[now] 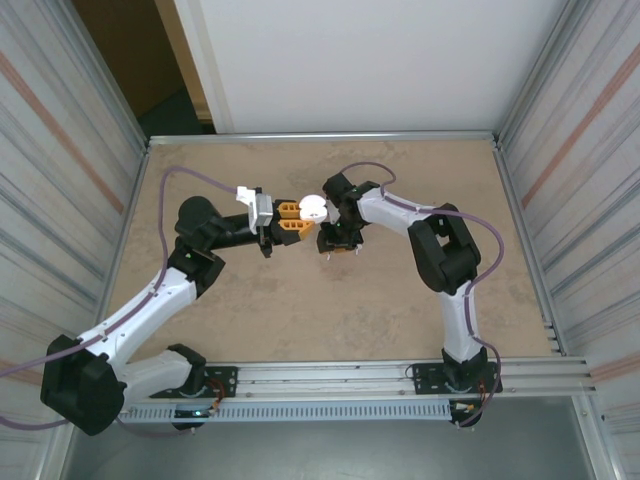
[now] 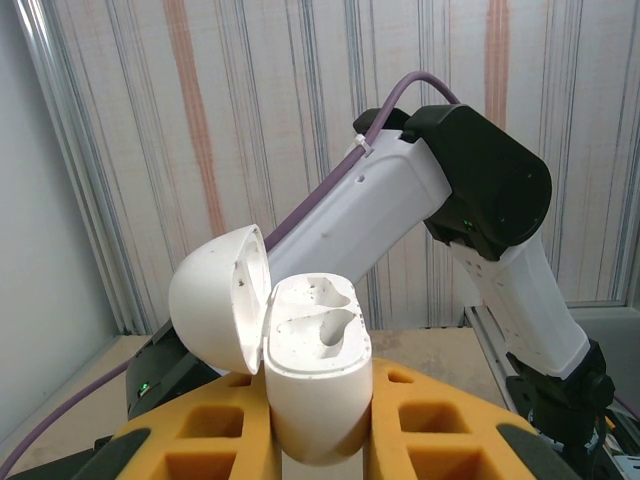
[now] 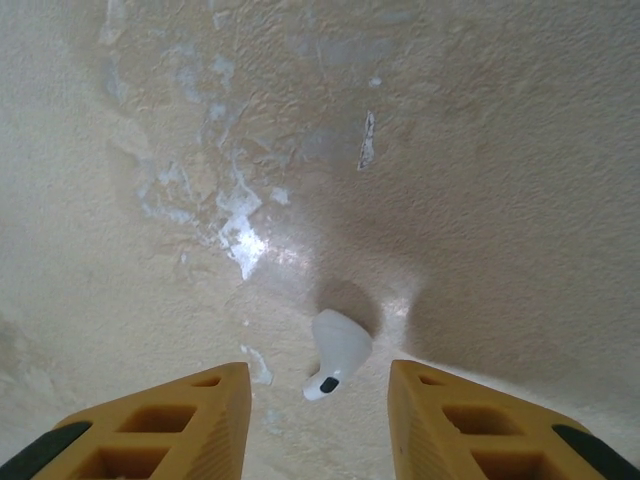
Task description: Insert wireless bluetooth earbuds into charging case
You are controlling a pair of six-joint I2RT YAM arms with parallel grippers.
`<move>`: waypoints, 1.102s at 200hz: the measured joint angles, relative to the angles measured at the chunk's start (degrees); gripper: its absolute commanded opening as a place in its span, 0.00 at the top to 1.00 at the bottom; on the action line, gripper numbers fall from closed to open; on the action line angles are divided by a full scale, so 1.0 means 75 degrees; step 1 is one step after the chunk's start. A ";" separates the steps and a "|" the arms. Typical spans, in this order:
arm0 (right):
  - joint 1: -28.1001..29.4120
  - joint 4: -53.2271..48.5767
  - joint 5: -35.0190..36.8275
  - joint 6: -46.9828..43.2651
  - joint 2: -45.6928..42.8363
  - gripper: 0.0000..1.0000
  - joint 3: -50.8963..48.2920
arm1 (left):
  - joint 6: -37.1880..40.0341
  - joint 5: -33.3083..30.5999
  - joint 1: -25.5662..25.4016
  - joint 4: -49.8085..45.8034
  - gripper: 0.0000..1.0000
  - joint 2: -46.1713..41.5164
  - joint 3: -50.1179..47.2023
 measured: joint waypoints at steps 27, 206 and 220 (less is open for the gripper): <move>0.0000 -0.0003 0.0047 0.0003 0.0111 0.65 0.0041 | 0.0000 0.0003 0.0000 0.0000 1.00 0.0058 0.0000; 0.0055 0.0233 0.0274 -0.0009 0.0157 0.83 -0.0038 | 0.0000 0.0000 0.0000 0.0003 1.00 0.0090 0.0000; 0.0055 0.0271 0.0341 -0.0032 0.0015 0.83 -0.0216 | 0.0000 0.0000 0.0000 0.0003 1.00 0.0090 0.0000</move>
